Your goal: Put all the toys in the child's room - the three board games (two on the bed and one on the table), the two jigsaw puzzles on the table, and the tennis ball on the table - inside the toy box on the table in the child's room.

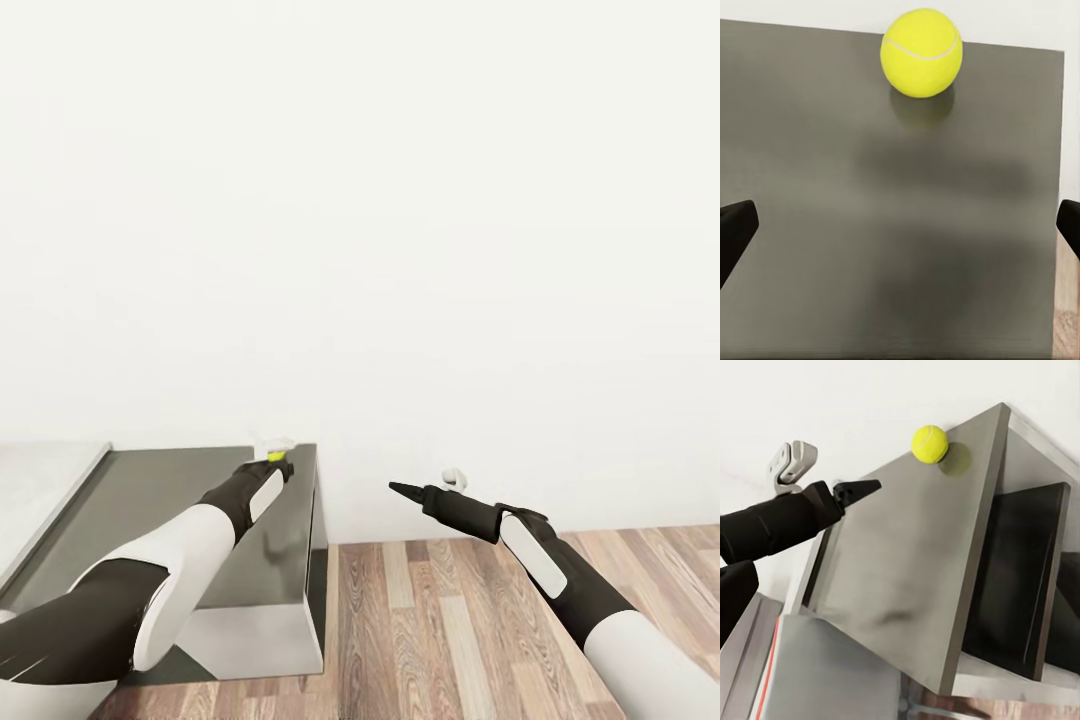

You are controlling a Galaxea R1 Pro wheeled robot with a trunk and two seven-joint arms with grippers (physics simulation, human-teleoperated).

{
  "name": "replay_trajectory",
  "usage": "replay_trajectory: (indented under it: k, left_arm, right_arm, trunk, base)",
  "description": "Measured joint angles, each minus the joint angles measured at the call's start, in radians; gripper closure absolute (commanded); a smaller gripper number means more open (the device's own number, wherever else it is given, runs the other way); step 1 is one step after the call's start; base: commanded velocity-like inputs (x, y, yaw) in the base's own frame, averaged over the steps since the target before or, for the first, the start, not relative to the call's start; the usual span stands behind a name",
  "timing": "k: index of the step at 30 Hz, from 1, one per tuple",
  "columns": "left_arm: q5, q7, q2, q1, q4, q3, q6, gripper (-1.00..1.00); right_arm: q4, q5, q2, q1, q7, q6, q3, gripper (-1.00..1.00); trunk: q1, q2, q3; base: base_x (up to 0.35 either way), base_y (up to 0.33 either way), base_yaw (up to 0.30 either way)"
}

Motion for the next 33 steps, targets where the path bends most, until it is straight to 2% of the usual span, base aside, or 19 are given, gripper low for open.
replay_trajectory:
  k: [18, 33]
  left_arm:
    - [0.0, -0.001, 0.0, 0.002, -0.002, -0.001, 0.002, -1.0]
    - [0.0, -0.002, 0.0, 0.002, -0.002, -0.001, 0.002, -1.0]
  right_arm:
    - [0.0, 0.0, 0.0, 0.0, 0.001, -0.008, 0.0, -1.0]
    - [0.0, 0.0, 0.0, 0.0, 0.0, -0.012, 0.001, -1.0]
  trunk:
    - [0.0, 0.0, -0.004]
    - [0.0, 0.0, -0.004]
  base:
    - [0.007, 0.0, 0.0]
    - [0.146, 0.0, 0.0]
